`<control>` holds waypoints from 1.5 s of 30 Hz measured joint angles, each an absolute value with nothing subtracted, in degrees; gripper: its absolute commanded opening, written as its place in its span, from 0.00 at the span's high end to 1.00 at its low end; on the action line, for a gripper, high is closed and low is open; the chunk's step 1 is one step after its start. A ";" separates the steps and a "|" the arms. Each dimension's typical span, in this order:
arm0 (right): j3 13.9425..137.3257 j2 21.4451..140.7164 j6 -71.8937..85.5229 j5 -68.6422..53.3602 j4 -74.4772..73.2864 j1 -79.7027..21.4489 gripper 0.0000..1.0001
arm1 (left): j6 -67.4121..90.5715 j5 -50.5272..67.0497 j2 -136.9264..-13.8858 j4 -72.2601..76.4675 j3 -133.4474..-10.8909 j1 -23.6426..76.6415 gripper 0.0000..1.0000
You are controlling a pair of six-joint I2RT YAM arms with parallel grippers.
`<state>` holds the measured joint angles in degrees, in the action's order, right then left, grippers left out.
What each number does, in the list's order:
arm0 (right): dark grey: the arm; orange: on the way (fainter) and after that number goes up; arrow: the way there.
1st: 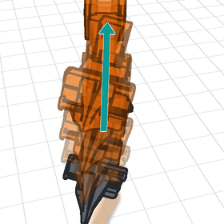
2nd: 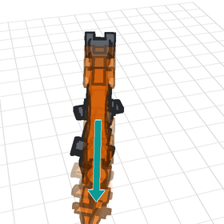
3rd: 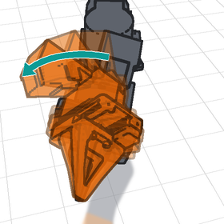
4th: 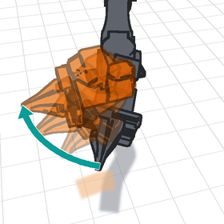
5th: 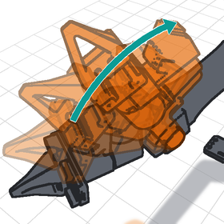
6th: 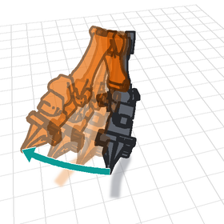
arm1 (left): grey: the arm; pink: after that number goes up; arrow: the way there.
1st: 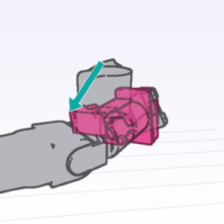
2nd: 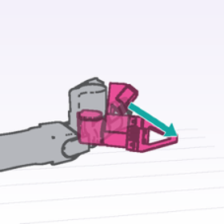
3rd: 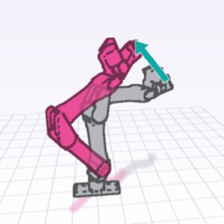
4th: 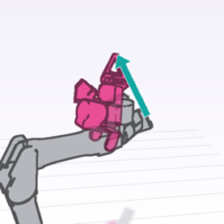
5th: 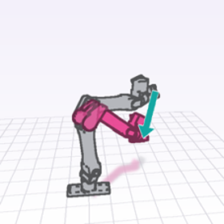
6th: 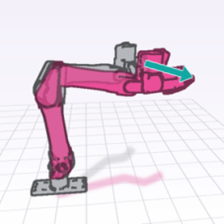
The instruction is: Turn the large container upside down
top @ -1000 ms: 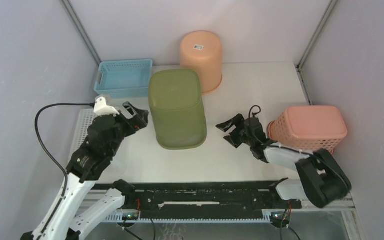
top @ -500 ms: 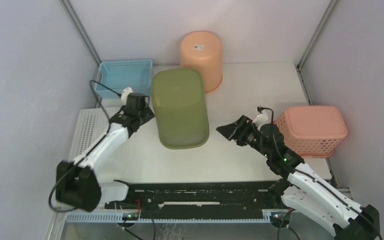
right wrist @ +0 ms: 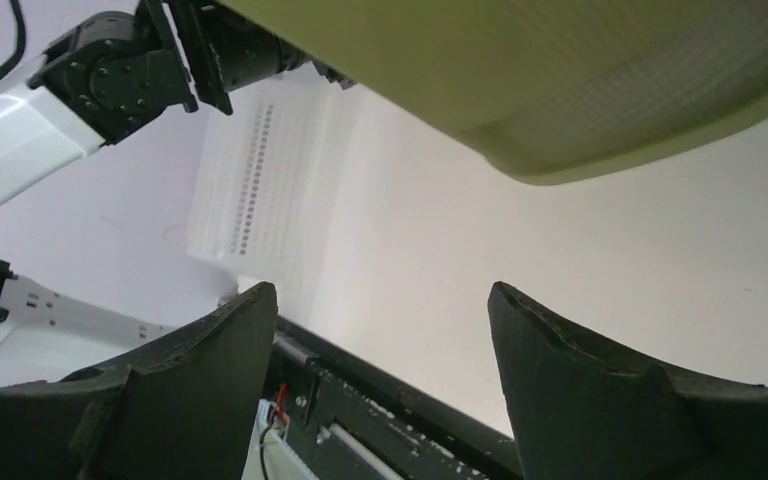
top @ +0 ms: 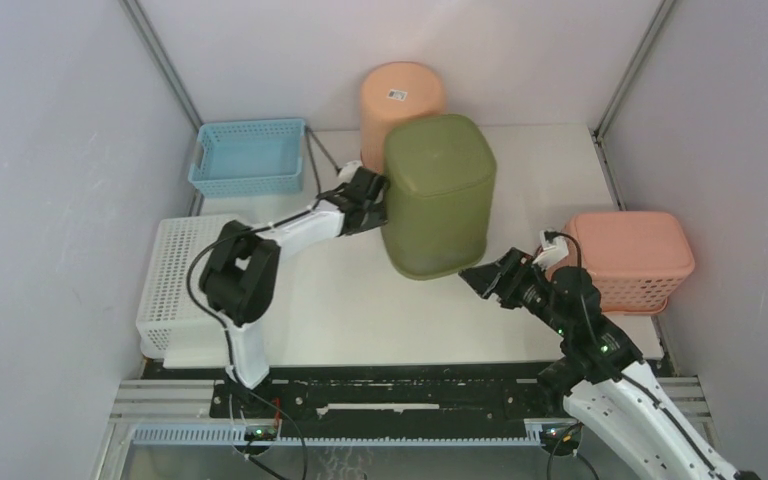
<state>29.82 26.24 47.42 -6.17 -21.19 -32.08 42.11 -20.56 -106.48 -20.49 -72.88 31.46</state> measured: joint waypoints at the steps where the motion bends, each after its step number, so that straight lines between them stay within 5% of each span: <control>1: 29.82 25.47 47.00 -6.48 -21.91 -30.59 0.14 | 42.11 -20.36 -108.75 -21.21 -76.88 33.17 0.40; 13: 28.51 24.73 43.81 -13.56 -27.59 -20.01 0.13 | 43.66 -13.85 -137.01 -28.77 -128.33 40.73 0.33; 16: 27.07 26.96 43.79 -14.02 -26.28 -19.84 0.13 | 43.53 -13.17 -135.28 -28.27 -125.89 40.36 0.29; 25: 26.02 52.99 45.04 -9.65 -9.96 -19.46 0.16 | 42.19 -14.00 -104.18 -22.61 -86.00 35.90 0.17; 33: 35.11 75.33 49.67 -0.51 3.55 -18.96 0.13 | 38.48 -16.53 -91.33 -20.95 -81.69 25.06 0.05; 45: 53.12 94.13 54.50 7.97 7.92 -8.73 0.12 | 34.83 -20.49 -99.31 -25.67 -83.79 13.10 0.03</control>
<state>53.12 94.13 54.50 7.97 7.92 -8.73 34.83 -20.49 -99.31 -25.67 -83.79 13.10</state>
